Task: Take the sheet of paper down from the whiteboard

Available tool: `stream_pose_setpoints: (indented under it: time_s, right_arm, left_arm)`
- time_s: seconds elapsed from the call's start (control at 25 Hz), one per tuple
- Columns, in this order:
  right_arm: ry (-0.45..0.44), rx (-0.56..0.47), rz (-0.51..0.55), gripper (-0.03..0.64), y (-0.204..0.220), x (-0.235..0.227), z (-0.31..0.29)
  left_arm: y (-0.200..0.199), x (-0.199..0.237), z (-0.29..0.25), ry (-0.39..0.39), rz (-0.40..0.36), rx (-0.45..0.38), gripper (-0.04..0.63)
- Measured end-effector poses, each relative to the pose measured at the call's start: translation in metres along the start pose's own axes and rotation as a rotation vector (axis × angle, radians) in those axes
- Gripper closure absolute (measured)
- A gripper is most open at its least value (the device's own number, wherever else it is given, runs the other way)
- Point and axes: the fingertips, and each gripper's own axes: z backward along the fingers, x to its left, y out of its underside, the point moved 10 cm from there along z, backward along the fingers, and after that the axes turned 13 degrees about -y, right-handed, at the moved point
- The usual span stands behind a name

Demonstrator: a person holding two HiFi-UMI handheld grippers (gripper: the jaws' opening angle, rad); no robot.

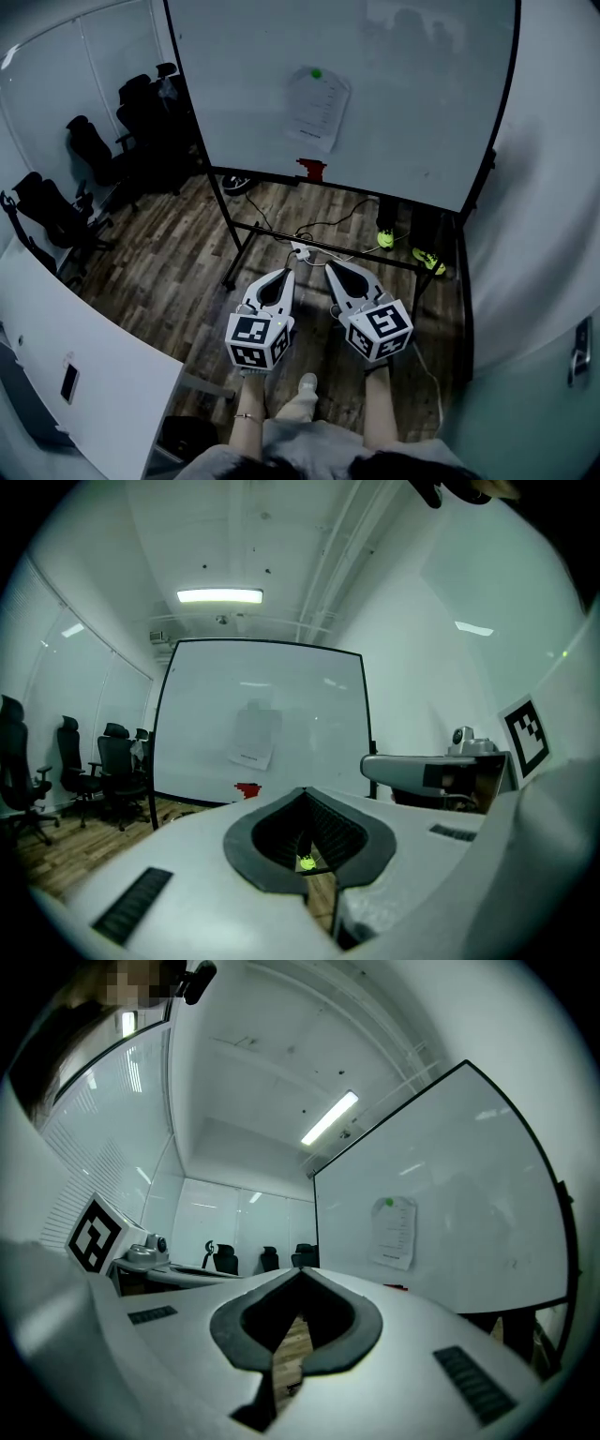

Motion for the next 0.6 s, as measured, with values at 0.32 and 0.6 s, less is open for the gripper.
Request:
stream_pose_setpoints:
  time_s: [0.32, 0.6]
  right_arm:
    - [0.033, 0.009, 0.036, 0.615, -0.007, -0.044, -0.02]
    - [0.04, 0.018, 0.041, 0.615, -0.016, -0.079, -0.06]
  left_arm:
    - [-0.009, 0.004, -0.055, 0.098, 0.039, -0.019, 0.591]
    - [-0.029, 0.024, -0.101, 0.127, -0.016, -0.023, 0.591]
